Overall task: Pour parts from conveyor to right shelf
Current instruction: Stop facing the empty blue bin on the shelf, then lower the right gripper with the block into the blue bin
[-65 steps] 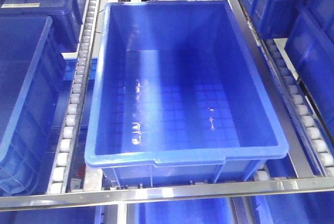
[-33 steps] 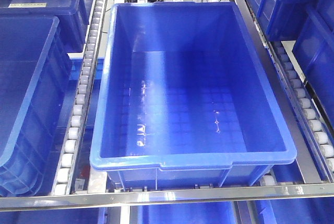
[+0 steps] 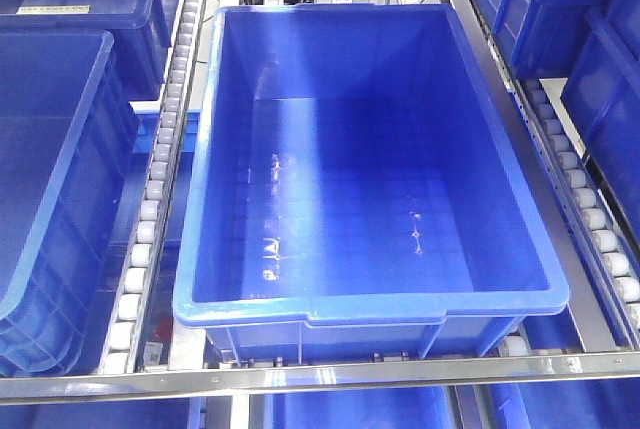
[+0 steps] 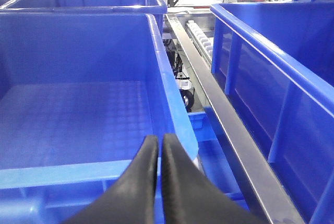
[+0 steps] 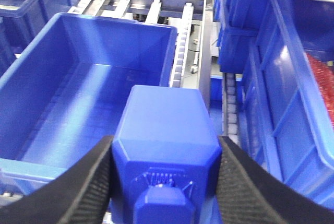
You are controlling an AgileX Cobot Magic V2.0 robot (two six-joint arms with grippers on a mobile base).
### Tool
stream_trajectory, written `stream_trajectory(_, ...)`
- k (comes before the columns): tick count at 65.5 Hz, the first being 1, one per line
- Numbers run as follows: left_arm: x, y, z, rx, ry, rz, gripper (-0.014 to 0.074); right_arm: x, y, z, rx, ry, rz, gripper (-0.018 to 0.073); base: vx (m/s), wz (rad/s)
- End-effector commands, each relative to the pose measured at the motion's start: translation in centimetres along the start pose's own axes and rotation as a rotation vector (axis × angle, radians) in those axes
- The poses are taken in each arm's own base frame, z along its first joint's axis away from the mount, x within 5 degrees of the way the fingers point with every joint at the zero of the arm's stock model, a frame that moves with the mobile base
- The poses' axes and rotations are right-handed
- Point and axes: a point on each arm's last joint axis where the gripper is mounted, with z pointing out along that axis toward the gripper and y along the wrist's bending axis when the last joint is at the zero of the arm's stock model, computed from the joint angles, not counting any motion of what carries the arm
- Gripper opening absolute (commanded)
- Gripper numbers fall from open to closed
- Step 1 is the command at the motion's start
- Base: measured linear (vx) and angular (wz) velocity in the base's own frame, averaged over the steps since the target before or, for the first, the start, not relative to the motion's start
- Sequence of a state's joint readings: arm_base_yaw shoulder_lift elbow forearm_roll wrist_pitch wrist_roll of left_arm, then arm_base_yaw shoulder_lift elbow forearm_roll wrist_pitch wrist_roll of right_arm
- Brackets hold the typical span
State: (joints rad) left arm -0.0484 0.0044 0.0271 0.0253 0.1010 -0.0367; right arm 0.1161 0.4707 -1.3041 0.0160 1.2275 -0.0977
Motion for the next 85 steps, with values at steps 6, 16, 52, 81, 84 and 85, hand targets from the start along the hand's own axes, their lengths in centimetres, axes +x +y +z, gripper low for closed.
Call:
stream_trajectory(6, -1.5, -0.1, 0.0, 0.010, -0.085, -0.015, -0.0006, -1.5, 0.1, 0.7, -0.024, -0.069, 0.012, -0.0005, 0.00, 0.00)
stream_trajectory(16, -1.5, -0.1, 0.0, 0.010, -0.085, -0.015, -0.0006, -2.3, 0.3, 4.7, -0.072, 0.073, 0.032, -0.0005, 0.00, 0.00)
stream_trajectory(52, -1.5, -0.1, 0.0, 0.010, -0.085, -0.015, -0.0006, -0.9, 1.4, 28.1, -0.252, 0.525, 0.062, -0.0004, 0.00, 0.00)
stream_trajectory(81, -1.5, -0.1, 0.0, 0.010, -0.085, -0.015, -0.0006, 3.4, 2.5, 36.9, -0.345, 0.653, 0.133, -0.0004, 0.00, 0.00)
stream_trajectory(84, -1.5, -0.1, 0.0, 0.010, -0.085, -0.015, -0.0006, 3.6, 2.6, 37.4, -0.356, 0.656, 0.143, -0.0004, 0.00, 0.00)
stream_trajectory(85, -1.5, -0.1, 0.0, 0.010, -0.085, -0.015, -0.0006, 3.7, 2.7, 37.6, -0.358, 0.655, 0.146, -0.0004, 0.00, 0.00)
